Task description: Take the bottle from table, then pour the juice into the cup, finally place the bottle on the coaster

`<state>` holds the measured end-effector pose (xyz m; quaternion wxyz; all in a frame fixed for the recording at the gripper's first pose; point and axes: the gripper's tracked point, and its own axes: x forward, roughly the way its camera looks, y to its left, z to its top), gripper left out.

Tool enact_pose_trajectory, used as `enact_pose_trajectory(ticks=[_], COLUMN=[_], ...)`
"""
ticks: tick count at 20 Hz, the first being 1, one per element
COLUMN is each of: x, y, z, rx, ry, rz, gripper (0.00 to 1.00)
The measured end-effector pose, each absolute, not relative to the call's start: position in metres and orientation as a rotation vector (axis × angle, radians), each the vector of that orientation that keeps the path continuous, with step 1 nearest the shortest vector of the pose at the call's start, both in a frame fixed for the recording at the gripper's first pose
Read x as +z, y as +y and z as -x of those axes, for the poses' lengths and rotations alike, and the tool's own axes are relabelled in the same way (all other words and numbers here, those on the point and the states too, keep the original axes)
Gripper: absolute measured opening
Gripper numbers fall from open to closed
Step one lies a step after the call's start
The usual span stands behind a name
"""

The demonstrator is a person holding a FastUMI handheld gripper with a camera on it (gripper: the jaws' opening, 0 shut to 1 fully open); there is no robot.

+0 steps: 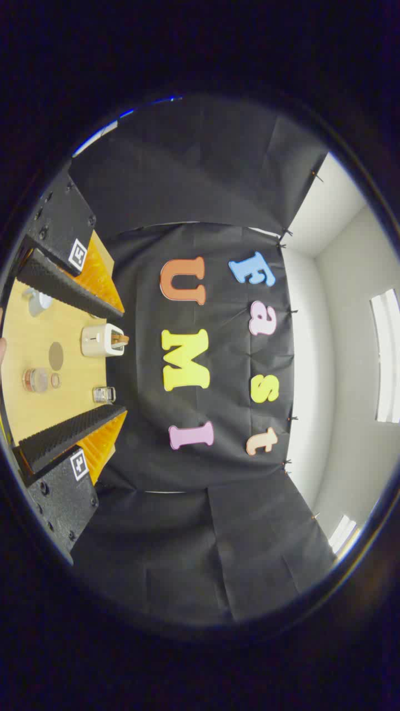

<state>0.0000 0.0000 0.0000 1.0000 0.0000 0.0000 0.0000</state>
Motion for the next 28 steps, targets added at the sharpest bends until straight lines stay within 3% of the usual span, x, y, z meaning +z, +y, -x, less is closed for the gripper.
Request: enact_pose_trajectory(ticks=[28], x=[-0.023], y=[-0.01], z=[-0.012], rx=[0.011], ry=[0.008], rz=[-0.028], gripper=[1.0])
